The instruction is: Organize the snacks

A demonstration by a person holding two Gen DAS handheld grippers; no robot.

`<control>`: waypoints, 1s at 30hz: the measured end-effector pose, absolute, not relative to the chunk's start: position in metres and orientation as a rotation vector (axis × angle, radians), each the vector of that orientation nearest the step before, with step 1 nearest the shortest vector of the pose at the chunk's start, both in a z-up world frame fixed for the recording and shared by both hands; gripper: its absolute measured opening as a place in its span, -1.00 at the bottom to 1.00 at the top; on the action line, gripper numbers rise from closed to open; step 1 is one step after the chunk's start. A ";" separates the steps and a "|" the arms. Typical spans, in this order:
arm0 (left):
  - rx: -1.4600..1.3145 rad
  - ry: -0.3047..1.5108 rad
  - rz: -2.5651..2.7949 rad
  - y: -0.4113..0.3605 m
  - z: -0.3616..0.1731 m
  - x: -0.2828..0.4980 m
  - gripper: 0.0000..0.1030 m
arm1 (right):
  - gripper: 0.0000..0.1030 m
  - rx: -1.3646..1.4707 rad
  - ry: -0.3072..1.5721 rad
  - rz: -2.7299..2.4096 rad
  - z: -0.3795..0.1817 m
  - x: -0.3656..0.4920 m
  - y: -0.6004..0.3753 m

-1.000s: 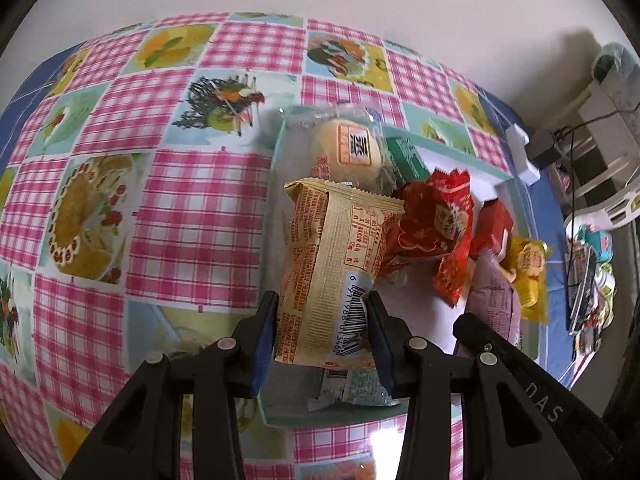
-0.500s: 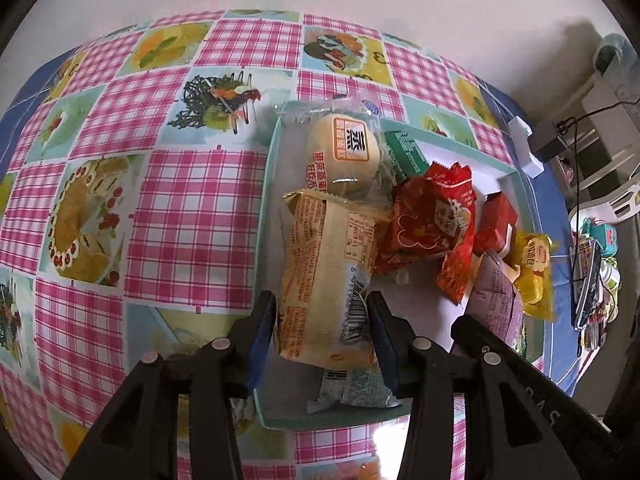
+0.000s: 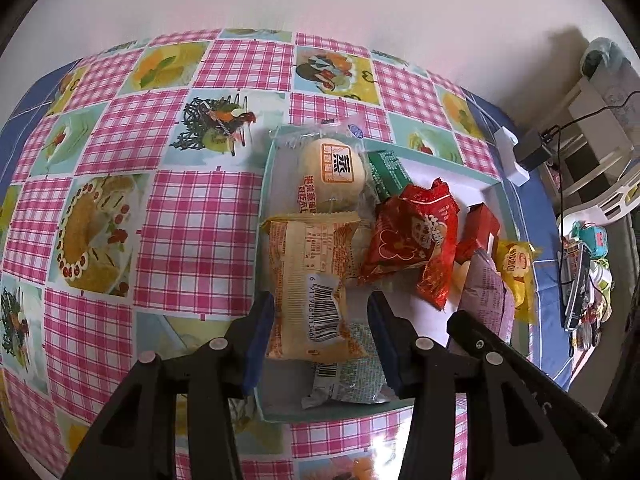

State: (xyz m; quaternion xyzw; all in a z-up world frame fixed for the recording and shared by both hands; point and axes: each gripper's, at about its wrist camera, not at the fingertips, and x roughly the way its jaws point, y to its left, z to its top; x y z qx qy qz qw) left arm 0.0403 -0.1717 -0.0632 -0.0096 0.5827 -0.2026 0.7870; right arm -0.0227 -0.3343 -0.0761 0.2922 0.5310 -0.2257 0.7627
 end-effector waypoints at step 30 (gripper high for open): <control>0.053 1.171 -0.018 -0.099 -0.056 0.071 0.80 | 1.00 0.541 1.112 -0.421 -0.076 -0.007 -0.318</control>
